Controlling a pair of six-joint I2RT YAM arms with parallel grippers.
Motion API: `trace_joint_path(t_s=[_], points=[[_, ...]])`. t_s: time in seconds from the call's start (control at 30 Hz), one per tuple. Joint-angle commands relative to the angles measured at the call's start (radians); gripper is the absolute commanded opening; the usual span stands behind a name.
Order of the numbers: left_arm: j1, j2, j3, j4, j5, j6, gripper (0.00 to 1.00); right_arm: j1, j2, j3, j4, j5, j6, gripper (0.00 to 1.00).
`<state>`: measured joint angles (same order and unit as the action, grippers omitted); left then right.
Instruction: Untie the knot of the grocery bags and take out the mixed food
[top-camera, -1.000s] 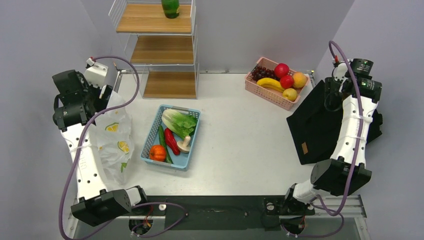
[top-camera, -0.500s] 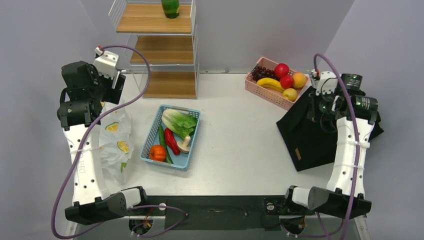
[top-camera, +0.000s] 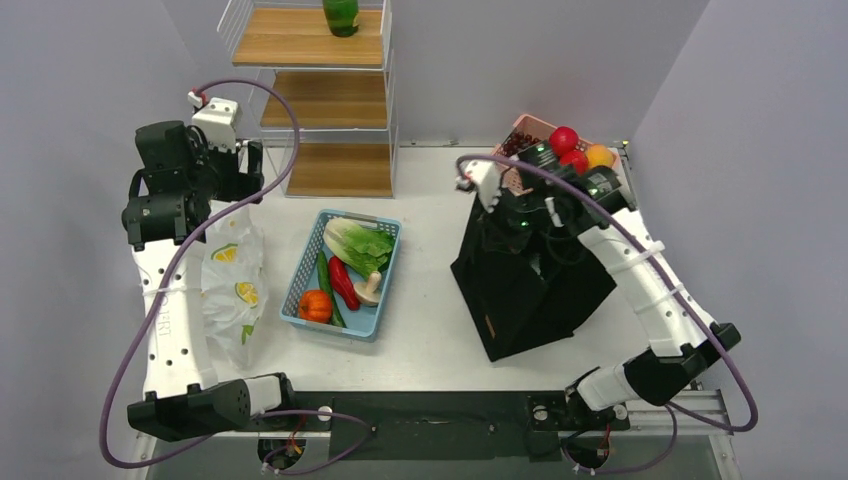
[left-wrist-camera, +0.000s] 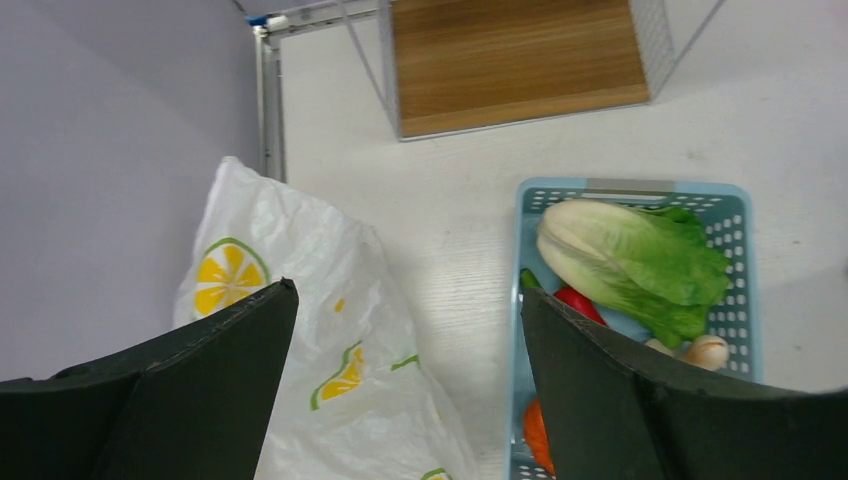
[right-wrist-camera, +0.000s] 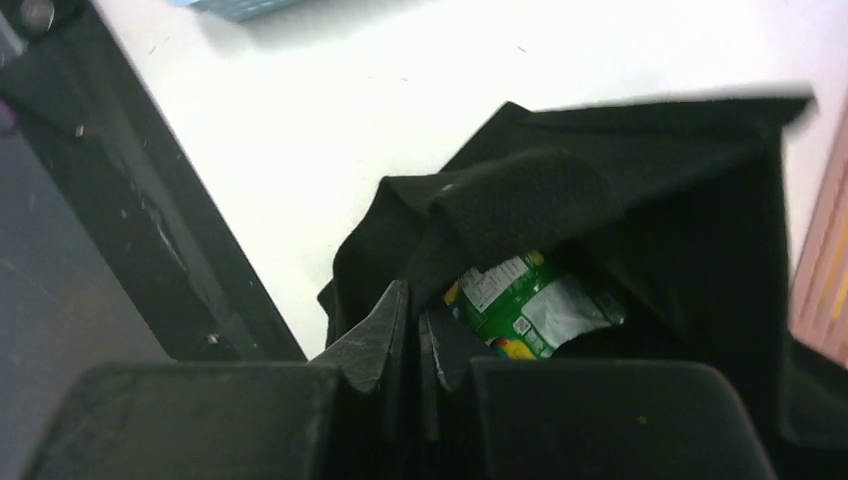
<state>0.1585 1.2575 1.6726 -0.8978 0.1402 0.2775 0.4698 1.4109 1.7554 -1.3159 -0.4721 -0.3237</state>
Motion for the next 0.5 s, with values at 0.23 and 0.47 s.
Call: trace_joint_path(t_s=[0.23, 0.47], points=[[-0.068, 0.012, 0.006, -0.031, 0.429, -0.173, 0.82, 0.333, -0.082, 0.048, 0.027, 0.119, -0.245, 0.45], [-0.403, 0.128, 0.101, 0.024, 0.384, -0.221, 0.82, 0.013, -0.149, 0.117, 0.069, 0.008, -0.007, 0.72]])
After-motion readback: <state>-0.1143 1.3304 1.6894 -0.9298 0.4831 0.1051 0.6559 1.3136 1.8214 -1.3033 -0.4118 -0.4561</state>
